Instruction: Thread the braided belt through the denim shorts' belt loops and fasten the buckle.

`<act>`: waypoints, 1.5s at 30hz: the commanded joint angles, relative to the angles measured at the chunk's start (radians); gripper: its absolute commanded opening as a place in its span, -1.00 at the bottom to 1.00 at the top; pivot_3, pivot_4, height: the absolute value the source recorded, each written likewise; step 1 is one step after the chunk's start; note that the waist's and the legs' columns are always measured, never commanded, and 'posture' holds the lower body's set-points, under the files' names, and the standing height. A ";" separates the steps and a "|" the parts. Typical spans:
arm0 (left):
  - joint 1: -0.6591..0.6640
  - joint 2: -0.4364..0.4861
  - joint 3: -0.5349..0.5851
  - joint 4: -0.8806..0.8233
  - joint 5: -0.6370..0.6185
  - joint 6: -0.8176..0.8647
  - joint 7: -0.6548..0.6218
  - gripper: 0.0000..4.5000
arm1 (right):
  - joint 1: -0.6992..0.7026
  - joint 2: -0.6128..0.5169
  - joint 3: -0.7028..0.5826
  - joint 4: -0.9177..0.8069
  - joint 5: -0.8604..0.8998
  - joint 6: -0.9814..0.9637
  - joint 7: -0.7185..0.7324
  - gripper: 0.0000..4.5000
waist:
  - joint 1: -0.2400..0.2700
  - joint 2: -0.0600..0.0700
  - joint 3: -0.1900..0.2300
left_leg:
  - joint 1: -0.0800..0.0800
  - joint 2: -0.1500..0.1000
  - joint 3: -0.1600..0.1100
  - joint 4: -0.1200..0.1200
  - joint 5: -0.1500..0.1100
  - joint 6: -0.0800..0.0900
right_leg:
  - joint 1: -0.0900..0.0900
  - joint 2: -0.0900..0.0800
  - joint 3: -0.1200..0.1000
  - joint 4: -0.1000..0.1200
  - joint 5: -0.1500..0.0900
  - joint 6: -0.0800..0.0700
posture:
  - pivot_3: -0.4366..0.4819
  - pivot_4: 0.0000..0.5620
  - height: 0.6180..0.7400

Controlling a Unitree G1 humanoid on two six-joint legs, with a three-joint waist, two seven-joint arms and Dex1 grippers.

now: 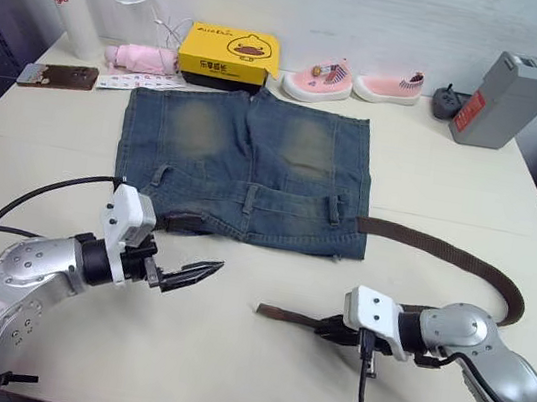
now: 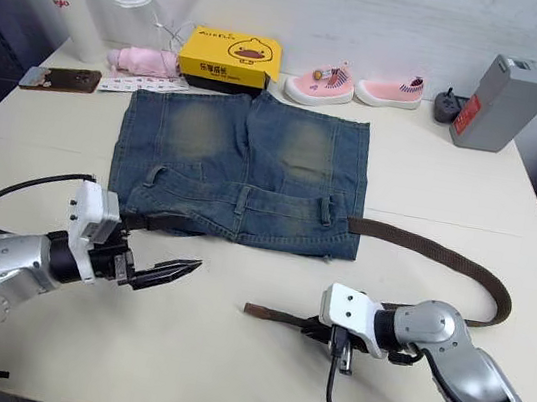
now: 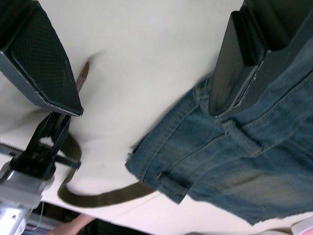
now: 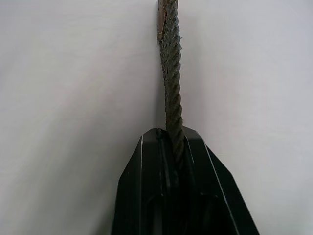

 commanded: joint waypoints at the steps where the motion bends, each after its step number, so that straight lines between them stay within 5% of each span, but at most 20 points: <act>1: -0.033 0.004 -0.013 -0.019 -0.058 0.020 -0.032 1.00 | -0.057 0.007 -0.021 -0.061 0.021 0.008 0.008 -0.97 | 0.000 0.000 0.000 | 0.000 0.000 0.001 0.000 0.000 0.000 | -0.001 0.000 0.000 0.000 0.000 0.000 | -0.05 -0.47 -0.15; 10: -0.150 -0.005 -0.147 0.040 -0.042 0.023 -0.129 1.00 | -0.175 0.036 -0.040 -0.125 0.033 0.065 -0.031 -0.97 | 0.003 0.000 0.000 | -0.001 -0.002 0.002 -0.001 -0.001 0.000 | -0.002 0.001 0.001 -0.001 0.000 0.000 | -0.05 -0.47 -0.15; 19: -0.181 -0.031 -0.311 0.122 0.148 -0.099 -0.174 1.00 | -0.164 0.054 -0.052 -0.177 0.071 0.130 -0.066 -0.97 | 0.001 0.000 0.000 | -0.002 -0.003 0.003 -0.001 -0.001 0.000 | -0.003 0.001 0.001 -0.001 0.000 0.000 | -0.05 -0.47 -0.15; 22: -0.192 -0.036 -0.319 0.134 0.164 -0.111 -0.184 0.69 | -0.154 0.055 -0.051 -0.181 0.077 0.136 -0.073 -1.00 | 0.002 0.000 0.000 | -0.002 -0.003 0.003 -0.001 -0.001 0.000 | -0.003 0.001 0.001 -0.001 0.000 -0.001 | -0.05 -0.47 -0.15; 30: -0.186 -0.033 -0.307 0.145 0.172 -0.110 -0.205 -0.94 | -0.144 0.050 -0.051 -0.194 0.097 0.153 -0.082 -1.00 | 0.002 0.000 0.000 | -0.002 -0.002 0.003 -0.001 -0.001 0.000 | -0.003 0.001 0.001 -0.001 0.000 -0.001 | -0.05 -0.47 -0.15; 36: -0.182 -0.031 -0.303 0.151 0.164 -0.094 -0.217 -0.98 | -0.137 0.053 -0.070 -0.210 0.125 0.187 -0.102 -1.00 | 0.002 0.000 0.000 | -0.002 -0.002 0.003 -0.001 -0.001 0.000 | -0.003 0.001 0.001 -0.001 0.000 -0.001 | -0.05 -0.47 -0.15; 40: -0.209 -0.082 -0.262 0.182 0.098 -0.052 -0.186 -1.00 | -0.134 0.089 -0.125 -0.228 0.204 0.245 -0.136 -0.36 | 0.002 0.000 0.000 | -0.002 -0.002 0.003 -0.001 -0.001 0.000 | -0.003 0.001 0.001 -0.001 0.000 -0.001 | -0.05 -0.47 -0.15; 45: -0.241 -0.159 -0.168 0.194 -0.098 0.097 -0.126 -1.00 | -0.205 0.176 -0.359 -0.226 0.416 0.416 -0.275 0.65 | 0.002 0.000 0.001 | -0.002 0.001 0.002 -0.001 -0.001 0.000 | -0.003 0.001 0.001 0.000 0.000 -0.001 | -0.05 -0.47 -0.15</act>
